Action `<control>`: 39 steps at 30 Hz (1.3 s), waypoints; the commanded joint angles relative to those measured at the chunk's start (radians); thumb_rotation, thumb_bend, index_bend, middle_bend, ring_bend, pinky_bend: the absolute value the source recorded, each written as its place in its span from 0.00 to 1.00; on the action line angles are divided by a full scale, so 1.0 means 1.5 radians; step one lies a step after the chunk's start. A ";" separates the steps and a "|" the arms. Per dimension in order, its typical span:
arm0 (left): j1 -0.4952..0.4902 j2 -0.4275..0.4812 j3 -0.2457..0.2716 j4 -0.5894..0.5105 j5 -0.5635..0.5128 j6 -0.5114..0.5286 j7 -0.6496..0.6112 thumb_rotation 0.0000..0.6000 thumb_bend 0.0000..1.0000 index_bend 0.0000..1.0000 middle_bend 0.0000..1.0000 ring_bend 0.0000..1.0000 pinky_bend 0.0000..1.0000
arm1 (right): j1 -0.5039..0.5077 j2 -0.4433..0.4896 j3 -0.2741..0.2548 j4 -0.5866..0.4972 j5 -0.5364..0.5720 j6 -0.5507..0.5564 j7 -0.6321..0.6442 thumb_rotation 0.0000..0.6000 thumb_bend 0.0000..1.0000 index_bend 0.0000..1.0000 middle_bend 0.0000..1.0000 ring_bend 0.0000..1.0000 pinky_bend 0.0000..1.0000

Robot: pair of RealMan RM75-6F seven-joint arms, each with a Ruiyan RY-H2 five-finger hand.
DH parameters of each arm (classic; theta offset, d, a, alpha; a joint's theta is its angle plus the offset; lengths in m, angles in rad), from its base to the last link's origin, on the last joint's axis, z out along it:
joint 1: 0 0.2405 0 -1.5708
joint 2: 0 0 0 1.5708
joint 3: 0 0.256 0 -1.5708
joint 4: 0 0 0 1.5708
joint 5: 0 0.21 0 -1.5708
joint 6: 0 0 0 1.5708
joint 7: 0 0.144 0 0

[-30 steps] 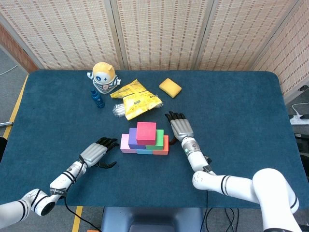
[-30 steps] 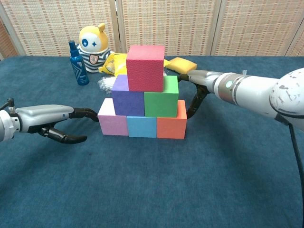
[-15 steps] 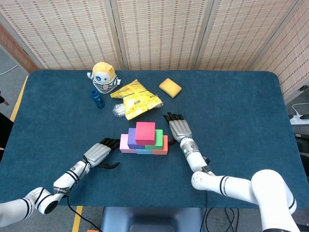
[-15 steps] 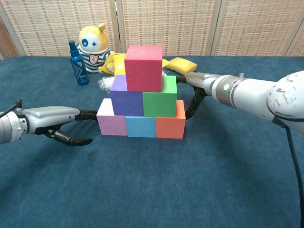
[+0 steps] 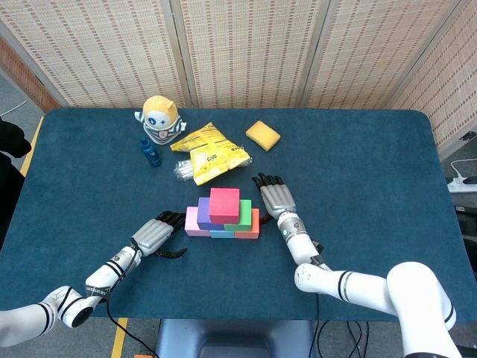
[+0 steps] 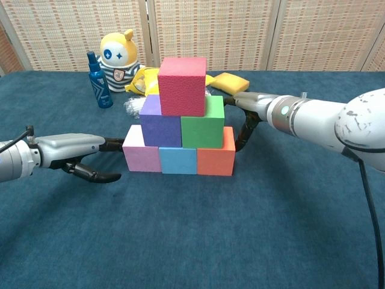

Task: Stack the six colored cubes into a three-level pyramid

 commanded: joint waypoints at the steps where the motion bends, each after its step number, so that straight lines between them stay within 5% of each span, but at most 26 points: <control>1: -0.002 -0.003 0.000 0.002 -0.002 -0.002 -0.002 0.30 0.33 0.11 0.00 0.00 0.00 | 0.000 -0.001 0.001 0.000 -0.001 0.001 -0.001 1.00 0.00 0.00 0.02 0.00 0.07; 25: -0.009 -0.003 0.003 0.008 -0.013 -0.001 0.006 0.30 0.33 0.11 0.00 0.00 0.00 | -0.003 0.003 0.005 -0.005 0.007 0.004 -0.017 1.00 0.00 0.00 0.02 0.00 0.07; 39: 0.028 0.058 0.008 -0.035 -0.027 0.045 0.002 0.30 0.33 0.10 0.00 0.00 0.00 | -0.027 0.084 -0.003 -0.097 0.003 0.037 -0.030 1.00 0.00 0.00 0.02 0.00 0.07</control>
